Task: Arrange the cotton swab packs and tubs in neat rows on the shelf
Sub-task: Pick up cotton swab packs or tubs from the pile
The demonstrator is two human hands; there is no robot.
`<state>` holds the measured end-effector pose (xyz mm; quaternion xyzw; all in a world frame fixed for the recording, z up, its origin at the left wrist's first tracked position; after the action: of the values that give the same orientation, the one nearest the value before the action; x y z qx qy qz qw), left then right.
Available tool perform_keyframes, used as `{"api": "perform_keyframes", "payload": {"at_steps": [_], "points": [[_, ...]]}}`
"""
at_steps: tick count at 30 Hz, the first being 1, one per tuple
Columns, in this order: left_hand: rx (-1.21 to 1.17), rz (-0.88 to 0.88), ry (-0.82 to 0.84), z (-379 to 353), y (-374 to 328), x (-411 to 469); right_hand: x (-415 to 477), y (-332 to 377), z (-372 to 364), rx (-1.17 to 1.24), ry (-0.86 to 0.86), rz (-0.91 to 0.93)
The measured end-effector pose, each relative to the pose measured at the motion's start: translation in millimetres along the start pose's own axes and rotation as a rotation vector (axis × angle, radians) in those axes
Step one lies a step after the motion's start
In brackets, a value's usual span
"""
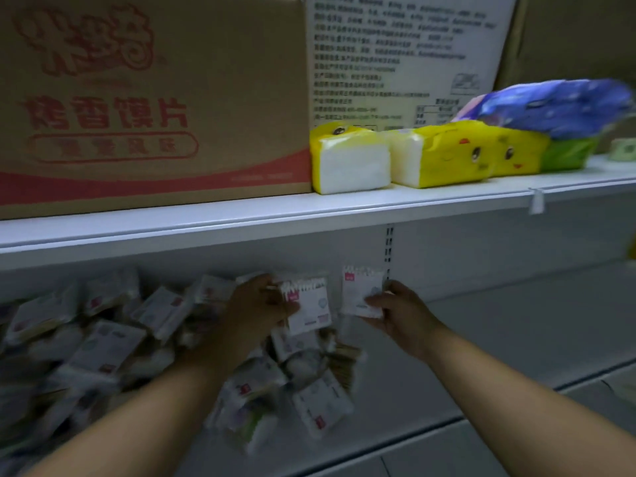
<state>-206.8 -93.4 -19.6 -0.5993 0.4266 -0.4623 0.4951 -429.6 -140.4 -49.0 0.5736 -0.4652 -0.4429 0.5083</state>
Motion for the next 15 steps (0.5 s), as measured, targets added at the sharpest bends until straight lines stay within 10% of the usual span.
{"api": "perform_keyframes", "payload": {"at_steps": [7, 15], "points": [[0.079, -0.094, -0.068, -128.3, 47.3, 40.4, 50.3, -6.0, 151.4, -0.437, -0.33, 0.11], [0.137, 0.035, -0.225, -220.5, 129.2, 71.6, 106.2, -63.3, 254.9, -0.758, -0.262, 0.088]]}}
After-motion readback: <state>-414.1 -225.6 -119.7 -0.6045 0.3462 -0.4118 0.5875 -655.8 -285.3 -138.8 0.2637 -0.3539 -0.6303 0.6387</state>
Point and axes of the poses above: each hand's wrist, its own x-axis towards the middle knuckle, its own z-axis out of the back of the hand, y = z × x, the point moved 3 cm from there along x, towards the middle knuckle, and after that the axes turned 13 degrees about -x, right-handed, at the moved point
